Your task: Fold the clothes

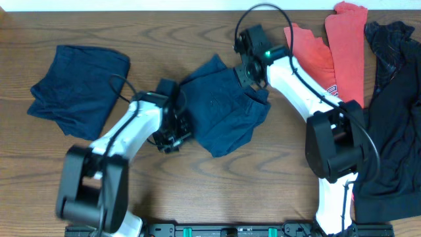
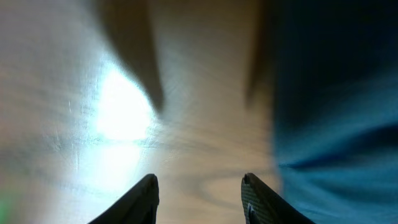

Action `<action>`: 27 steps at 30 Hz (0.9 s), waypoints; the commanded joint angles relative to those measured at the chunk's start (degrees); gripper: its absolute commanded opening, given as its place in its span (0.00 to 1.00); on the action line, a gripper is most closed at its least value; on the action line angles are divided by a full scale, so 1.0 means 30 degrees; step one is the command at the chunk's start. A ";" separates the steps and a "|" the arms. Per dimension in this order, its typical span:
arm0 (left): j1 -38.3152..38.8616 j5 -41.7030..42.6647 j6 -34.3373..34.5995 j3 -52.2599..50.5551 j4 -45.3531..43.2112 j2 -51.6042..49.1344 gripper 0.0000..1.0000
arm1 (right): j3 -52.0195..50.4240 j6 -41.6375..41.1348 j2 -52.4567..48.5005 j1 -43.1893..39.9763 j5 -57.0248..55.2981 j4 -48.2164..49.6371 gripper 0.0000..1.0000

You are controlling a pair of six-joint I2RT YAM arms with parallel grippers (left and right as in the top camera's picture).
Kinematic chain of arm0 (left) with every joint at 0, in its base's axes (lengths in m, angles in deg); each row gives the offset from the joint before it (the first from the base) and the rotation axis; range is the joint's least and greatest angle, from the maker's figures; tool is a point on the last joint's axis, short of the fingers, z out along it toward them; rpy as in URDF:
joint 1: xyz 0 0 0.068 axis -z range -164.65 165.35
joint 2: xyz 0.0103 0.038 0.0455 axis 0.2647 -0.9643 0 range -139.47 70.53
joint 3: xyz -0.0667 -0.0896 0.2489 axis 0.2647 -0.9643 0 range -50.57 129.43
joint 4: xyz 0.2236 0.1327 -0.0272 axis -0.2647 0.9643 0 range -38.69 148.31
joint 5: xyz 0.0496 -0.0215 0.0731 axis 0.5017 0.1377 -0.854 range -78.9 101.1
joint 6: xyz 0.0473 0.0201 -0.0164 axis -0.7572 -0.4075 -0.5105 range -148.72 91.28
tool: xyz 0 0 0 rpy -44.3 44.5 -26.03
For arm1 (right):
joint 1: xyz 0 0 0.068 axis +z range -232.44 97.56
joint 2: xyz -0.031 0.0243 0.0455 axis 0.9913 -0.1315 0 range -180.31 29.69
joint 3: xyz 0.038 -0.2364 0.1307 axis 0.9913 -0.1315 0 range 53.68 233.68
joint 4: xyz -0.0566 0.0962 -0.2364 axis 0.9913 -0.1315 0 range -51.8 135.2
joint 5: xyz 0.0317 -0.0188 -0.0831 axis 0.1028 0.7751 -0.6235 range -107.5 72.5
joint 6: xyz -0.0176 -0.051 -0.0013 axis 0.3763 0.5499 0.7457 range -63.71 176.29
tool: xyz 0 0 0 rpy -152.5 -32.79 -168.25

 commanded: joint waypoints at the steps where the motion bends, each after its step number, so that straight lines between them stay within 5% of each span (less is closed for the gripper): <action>1: -0.1035 -0.2353 -0.0219 0.0219 -0.1974 0.2353 0.46 | 0.1858 -0.0051 0.2076 0.0240 -0.0488 -0.1610 0.58; 8: -0.2484 -0.4204 -0.4830 0.0219 -1.0491 0.2667 0.75 | 0.2266 -0.0430 0.4211 0.0255 0.3759 -0.6244 0.61; 13: -0.2688 -0.4153 -0.5297 0.0226 -1.2670 0.0138 0.77 | 0.1311 -0.1865 0.3942 0.0357 0.4240 -0.8546 0.61; 19: -0.2681 -0.3140 -0.5282 0.0226 -1.2422 -0.2463 0.76 | -0.2171 -0.2637 0.3898 0.0386 0.4459 -0.6710 0.62; 22: -0.2630 -0.2732 -0.5282 0.0226 -1.1511 -0.2900 0.69 | -0.4422 -0.2594 0.3898 0.0430 0.4328 -0.4335 0.64; 25: -0.2630 -0.2455 -0.5282 0.0226 -0.9362 -0.2907 0.41 | -0.6936 -0.2608 0.3891 0.0379 0.4138 -0.1515 0.64; 27: -0.2630 -0.2455 -0.5275 0.0219 -0.7614 -0.2907 0.32 | -0.8043 -0.2630 0.3891 0.0248 0.3300 -0.0226 0.63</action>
